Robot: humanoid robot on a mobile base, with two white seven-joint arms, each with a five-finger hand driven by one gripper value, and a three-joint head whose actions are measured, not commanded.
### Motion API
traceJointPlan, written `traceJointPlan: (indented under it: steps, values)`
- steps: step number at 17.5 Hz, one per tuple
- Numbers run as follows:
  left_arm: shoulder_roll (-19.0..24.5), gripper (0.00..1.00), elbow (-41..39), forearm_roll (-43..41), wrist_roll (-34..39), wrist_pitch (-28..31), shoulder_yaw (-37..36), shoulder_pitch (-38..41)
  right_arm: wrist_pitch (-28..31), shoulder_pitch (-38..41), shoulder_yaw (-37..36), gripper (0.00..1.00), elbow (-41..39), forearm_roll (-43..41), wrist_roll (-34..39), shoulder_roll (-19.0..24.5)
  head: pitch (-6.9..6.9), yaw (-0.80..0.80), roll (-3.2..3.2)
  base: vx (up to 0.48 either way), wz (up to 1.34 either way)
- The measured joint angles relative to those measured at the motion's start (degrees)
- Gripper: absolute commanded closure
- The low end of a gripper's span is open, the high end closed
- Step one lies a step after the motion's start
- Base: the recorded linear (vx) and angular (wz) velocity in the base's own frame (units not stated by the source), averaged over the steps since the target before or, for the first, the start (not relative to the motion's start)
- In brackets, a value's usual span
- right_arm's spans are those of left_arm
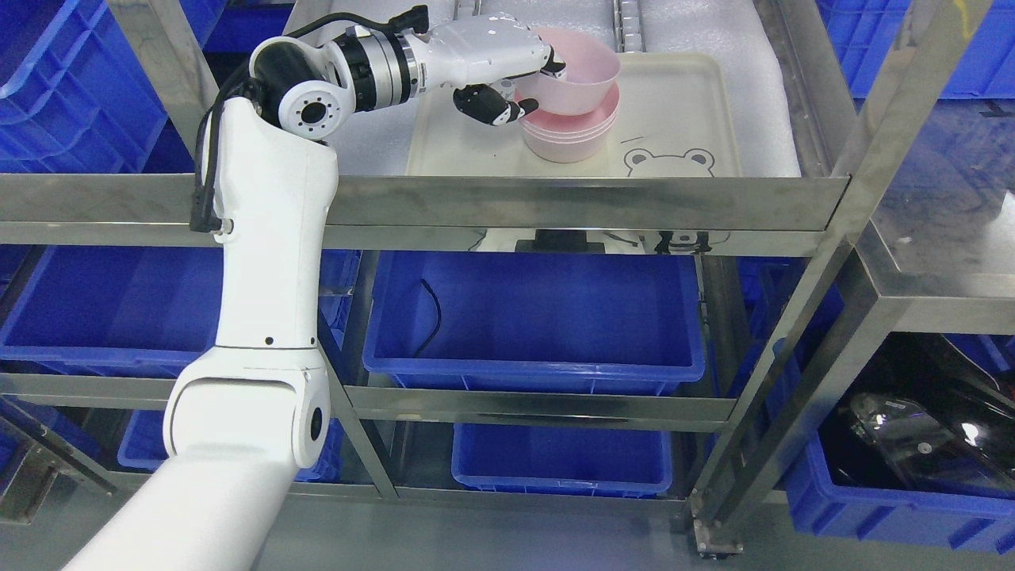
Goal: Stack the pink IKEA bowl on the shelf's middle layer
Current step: 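Lower the held bowl onto the pink bowl stack on the tray, then open the left hand and release the bowl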
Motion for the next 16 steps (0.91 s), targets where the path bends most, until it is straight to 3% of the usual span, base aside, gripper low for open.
traceJointPlan:
  steps: [5,7,9,13,16]
  values:
    - [0.0,0.8,1.8,-0.1,1.5,0.0,-0.4,0.0,0.0,0.0,0.0,0.0,0.0,0.0,0.0,0.0,0.0,0.0,0.0,0.0,0.0]
    - [0.0,0.64,2.6,-0.3,1.8,0.0,-0.8,-0.1,0.0,0.0,0.0,0.0,0.0,0.0,0.0,0.0,0.0,0.0,0.0,-0.001,0.02]
    - [0.0,0.27,3.2,-0.3,2.1,0.0,-0.9,-0.1,0.0,0.0,0.0,0.0,0.0,0.0,0.0,0.0,0.0,0.0,0.0,-0.001,0.01]
    - [0.0,0.16,4.0,0.7,3.6,0.0,-0.7,-0.1,0.0,0.0,0.0,0.0,0.0,0.0,0.0,0.0,0.0,0.0,0.0,0.0,0.0]
    - [0.0,0.06,4.5,6.4,3.7,0.7,-0.2,-0.1,0.0,0.0,0.0,0.0,0.0,0.0,0.0,0.0,0.0,0.0,0.0,0.0,0.0]
